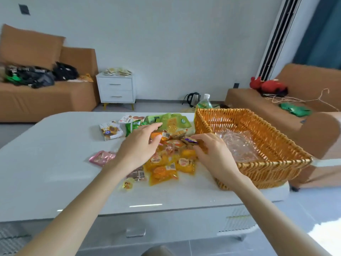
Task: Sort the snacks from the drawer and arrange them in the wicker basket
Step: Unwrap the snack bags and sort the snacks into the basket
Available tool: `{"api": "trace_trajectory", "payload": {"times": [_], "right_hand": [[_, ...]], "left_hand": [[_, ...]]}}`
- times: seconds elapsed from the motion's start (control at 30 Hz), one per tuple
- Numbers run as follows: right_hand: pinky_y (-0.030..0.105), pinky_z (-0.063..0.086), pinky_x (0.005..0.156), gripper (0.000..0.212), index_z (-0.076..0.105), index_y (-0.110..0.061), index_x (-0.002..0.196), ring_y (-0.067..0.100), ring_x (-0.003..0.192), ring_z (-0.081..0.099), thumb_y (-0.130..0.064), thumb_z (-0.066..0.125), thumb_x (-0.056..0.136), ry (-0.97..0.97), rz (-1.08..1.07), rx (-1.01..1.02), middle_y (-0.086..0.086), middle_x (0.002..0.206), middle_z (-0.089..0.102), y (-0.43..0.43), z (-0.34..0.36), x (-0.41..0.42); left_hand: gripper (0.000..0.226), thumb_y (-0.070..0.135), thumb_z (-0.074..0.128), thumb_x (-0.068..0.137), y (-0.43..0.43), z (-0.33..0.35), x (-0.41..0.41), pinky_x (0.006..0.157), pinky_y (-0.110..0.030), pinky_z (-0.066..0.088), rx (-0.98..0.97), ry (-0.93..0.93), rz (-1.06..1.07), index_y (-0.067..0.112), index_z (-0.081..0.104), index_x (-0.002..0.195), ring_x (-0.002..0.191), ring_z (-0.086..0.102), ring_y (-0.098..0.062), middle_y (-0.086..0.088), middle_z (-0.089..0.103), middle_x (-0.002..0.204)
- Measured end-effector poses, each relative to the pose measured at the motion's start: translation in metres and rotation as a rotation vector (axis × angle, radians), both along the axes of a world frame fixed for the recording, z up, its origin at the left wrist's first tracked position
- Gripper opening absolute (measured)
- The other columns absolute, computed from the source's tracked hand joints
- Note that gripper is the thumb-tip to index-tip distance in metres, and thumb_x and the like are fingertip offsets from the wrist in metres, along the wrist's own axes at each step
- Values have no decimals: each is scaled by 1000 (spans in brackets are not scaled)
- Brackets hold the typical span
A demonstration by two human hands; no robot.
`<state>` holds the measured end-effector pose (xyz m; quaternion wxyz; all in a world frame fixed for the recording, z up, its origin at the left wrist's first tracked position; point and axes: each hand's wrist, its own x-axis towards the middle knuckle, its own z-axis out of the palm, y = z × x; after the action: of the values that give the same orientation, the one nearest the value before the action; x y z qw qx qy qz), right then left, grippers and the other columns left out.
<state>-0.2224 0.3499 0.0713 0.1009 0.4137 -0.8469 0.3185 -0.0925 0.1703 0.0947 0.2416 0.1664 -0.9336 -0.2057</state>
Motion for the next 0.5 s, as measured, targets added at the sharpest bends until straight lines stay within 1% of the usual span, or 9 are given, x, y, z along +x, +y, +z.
{"api": "trace_trajectory", "payload": {"times": [0.03, 0.07, 0.1, 0.13, 0.17, 0.23, 0.33, 0.4, 0.5], "right_hand": [[35, 46, 86, 30, 60, -25, 125, 16, 115, 46, -25, 54, 96, 10, -27, 3, -7, 122, 58, 13, 4, -9], [36, 47, 86, 29, 60, -26, 124, 15, 116, 47, -25, 54, 96, 16, -54, 1, -8, 122, 58, 25, 7, -20], [37, 48, 86, 28, 60, -28, 122, 15, 115, 49, -25, 53, 95, 15, -84, 1, -8, 123, 58, 36, 8, -32], [38, 51, 85, 27, 61, -28, 121, 15, 112, 52, -26, 53, 95, 9, -116, 11, -8, 124, 59, 48, 8, -44], [37, 53, 83, 28, 61, -29, 121, 14, 108, 56, -26, 52, 95, -5, -150, 40, -9, 125, 60, 58, 8, -57], [35, 56, 77, 31, 60, -29, 123, 12, 97, 61, -24, 50, 94, -50, -206, 135, -9, 123, 62, 75, 6, -80], [32, 58, 72, 33, 57, -26, 127, 10, 85, 64, -22, 49, 95, -108, -247, 227, -8, 121, 63, 88, 3, -110], [29, 57, 66, 34, 57, -24, 129, 10, 78, 64, -19, 49, 96, -131, -266, 264, -6, 123, 62, 85, 3, -128], [31, 58, 69, 38, 54, -21, 130, 13, 88, 63, -12, 49, 94, -112, -271, 394, -1, 127, 59, 68, 1, -159]], "left_hand": [[45, 33, 45, 99, 9, 5, -12, 82, -29, 50, -8, -5, -17, 31, 40, 143, 87, 62, -6, 9, 47, 143], [45, 33, 44, 99, 18, 9, -25, 78, -30, 52, -21, -14, -37, 31, 40, 143, 82, 62, -6, 8, 46, 143], [45, 34, 44, 99, 27, 12, -38, 79, -31, 53, -37, -26, -60, 31, 40, 143, 82, 62, -8, 8, 46, 144], [45, 34, 44, 99, 36, 14, -53, 82, -32, 53, -55, -44, -85, 30, 39, 144, 88, 63, -10, 7, 45, 144], [45, 35, 43, 99, 44, 15, -68, 87, -33, 52, -73, -63, -111, 30, 39, 144, 99, 61, -14, 5, 45, 145], [45, 35, 41, 100, 58, 13, -100, 95, -33, 46, -95, -120, -149, 28, 38, 145, 122, 51, -16, 4, 42, 146], [47, 39, 37, 101, 72, -2, -147, 102, -36, 41, -106, -231, -175, 27, 34, 146, 133, 39, -19, 3, 35, 150], [50, 44, 33, 101, 73, -17, -174, 107, -40, 37, -98, -310, -175, 27, 31, 148, 139, 30, -21, 2, 26, 155], [58, 53, 26, 99, 67, -39, -200, 111, -45, 28, -34, -391, -167, 29, 19, 152, 147, 9, -22, 8, 5, 161]]}}
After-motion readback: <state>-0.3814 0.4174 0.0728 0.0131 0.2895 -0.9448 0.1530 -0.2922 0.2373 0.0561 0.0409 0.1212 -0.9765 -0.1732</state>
